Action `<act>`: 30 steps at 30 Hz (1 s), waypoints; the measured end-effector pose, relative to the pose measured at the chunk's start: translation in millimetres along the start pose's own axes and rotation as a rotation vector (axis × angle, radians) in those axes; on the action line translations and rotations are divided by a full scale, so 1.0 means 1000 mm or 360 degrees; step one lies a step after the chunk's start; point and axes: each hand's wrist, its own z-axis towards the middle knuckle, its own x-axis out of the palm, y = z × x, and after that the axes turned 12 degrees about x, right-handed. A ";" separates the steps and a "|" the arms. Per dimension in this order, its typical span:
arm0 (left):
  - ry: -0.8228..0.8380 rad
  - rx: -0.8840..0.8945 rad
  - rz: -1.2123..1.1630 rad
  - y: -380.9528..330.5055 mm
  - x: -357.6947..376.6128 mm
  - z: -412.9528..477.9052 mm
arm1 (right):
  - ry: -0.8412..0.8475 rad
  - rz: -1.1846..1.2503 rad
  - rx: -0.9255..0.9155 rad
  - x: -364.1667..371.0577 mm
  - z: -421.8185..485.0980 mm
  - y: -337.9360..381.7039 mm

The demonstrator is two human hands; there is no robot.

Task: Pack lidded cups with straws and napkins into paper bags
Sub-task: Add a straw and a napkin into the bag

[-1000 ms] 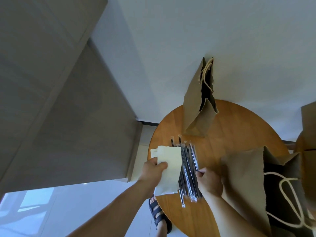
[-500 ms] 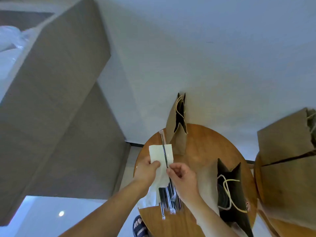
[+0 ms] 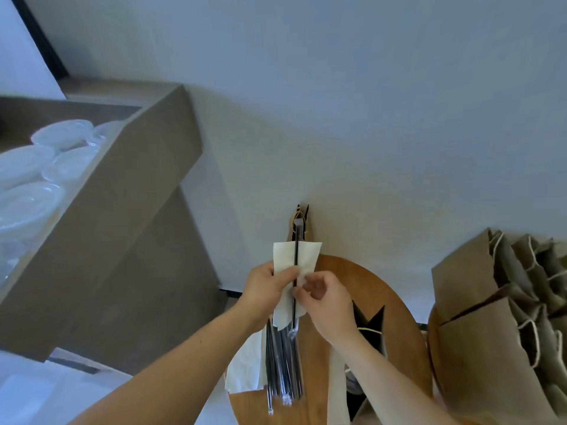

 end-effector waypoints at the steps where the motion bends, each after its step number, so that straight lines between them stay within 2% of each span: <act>1: 0.0024 0.0021 -0.0025 -0.008 0.004 -0.002 | -0.0051 -0.0005 -0.0037 -0.009 0.001 0.006; 7: 0.0215 0.0125 -0.0059 -0.041 0.038 -0.015 | 0.0132 0.0121 -0.0112 -0.064 0.004 0.035; 13: 0.0320 0.0255 -0.0005 -0.040 0.069 -0.014 | 0.0045 0.0056 -0.0109 -0.100 0.005 0.030; 15: 0.0365 0.0229 -0.0034 -0.028 0.071 -0.008 | -0.0065 -0.0007 -0.0123 -0.112 0.008 0.027; 16: 0.0372 0.0211 0.0047 -0.020 0.070 -0.005 | -0.0143 -0.0015 -0.0117 -0.119 0.011 0.026; 18: 0.0424 0.0157 0.0490 -0.001 0.060 -0.002 | -0.0289 0.0027 -0.0070 -0.129 0.019 0.021; 19: 0.0529 0.0086 0.0757 0.011 0.054 -0.002 | -0.0351 0.0033 -0.0052 -0.132 0.023 0.018; 21: 0.0939 -0.0111 0.1174 0.035 0.043 -0.007 | -0.0411 -0.0041 -0.0026 -0.132 0.030 0.007; 23: 0.1381 -0.0285 0.1419 0.055 0.043 -0.016 | -0.0367 -0.0165 0.0020 -0.123 0.035 -0.008; 24: 0.1501 -0.0353 0.1466 0.061 0.048 -0.022 | -0.0328 -0.0235 0.0057 -0.118 0.036 -0.016; 26: 0.1456 -0.0390 0.1417 0.072 0.062 -0.031 | -0.0249 -0.0369 0.0138 -0.106 0.035 -0.031; 30: 0.0983 -0.0333 0.1320 0.087 0.087 -0.040 | -0.0120 -0.0570 0.0205 -0.089 0.027 -0.050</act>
